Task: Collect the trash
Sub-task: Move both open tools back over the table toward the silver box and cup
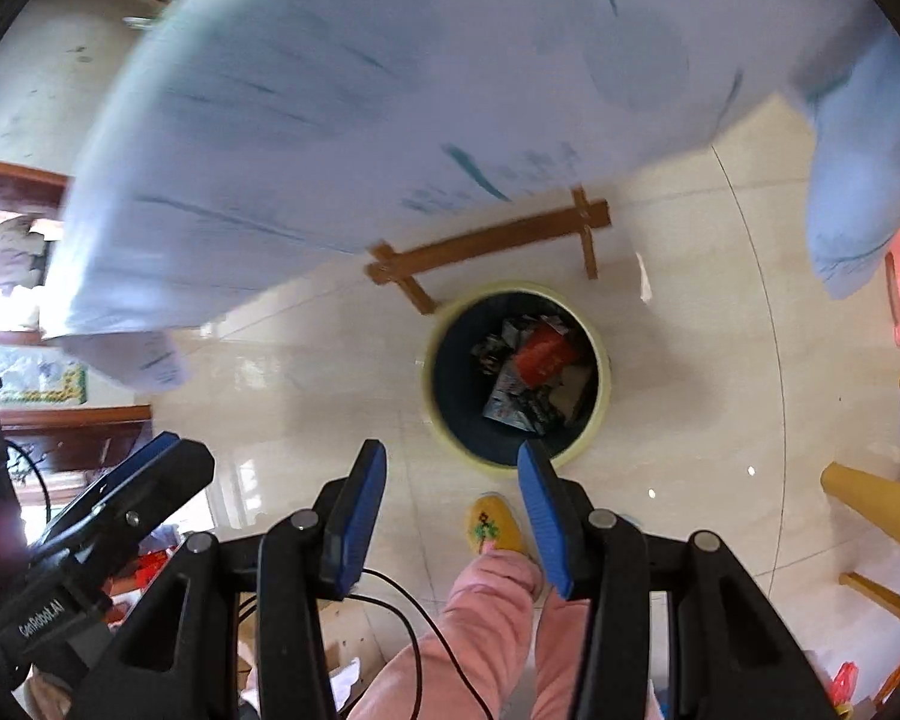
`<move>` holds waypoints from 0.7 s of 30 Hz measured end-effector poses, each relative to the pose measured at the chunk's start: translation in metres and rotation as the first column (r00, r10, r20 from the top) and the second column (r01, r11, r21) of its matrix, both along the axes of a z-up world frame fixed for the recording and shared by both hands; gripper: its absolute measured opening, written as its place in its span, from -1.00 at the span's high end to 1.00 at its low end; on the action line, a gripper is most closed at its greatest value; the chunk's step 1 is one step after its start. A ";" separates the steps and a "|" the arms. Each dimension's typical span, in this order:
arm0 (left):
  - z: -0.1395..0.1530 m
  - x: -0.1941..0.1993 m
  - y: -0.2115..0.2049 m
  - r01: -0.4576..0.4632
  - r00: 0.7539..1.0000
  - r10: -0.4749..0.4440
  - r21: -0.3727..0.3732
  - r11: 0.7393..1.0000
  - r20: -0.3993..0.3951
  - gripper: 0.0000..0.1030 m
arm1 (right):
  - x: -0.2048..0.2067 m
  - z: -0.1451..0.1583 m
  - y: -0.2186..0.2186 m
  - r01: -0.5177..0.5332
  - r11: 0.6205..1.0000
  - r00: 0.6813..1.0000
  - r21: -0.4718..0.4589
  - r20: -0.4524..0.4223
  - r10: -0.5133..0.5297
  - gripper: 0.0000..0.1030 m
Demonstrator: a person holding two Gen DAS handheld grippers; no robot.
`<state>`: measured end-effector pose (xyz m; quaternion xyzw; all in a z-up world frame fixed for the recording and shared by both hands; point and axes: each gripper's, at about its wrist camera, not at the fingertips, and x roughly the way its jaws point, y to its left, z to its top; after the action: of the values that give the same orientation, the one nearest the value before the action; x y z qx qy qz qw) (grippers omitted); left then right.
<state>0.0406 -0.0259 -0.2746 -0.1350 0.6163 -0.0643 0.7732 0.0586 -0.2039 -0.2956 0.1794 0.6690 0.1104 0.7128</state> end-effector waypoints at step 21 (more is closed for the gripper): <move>0.246 -0.041 -0.023 0.000 0.937 0.000 0.000 1.000 0.348 -0.73 | -0.020 0.221 -0.006 -0.152 0.988 0.915 0.001 0.379 0.140 0.09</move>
<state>-0.0007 -0.0490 -0.0282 -0.1216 0.4698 -0.0870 0.8700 0.0389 -0.2101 -0.0748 0.1153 0.5291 0.2059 0.8151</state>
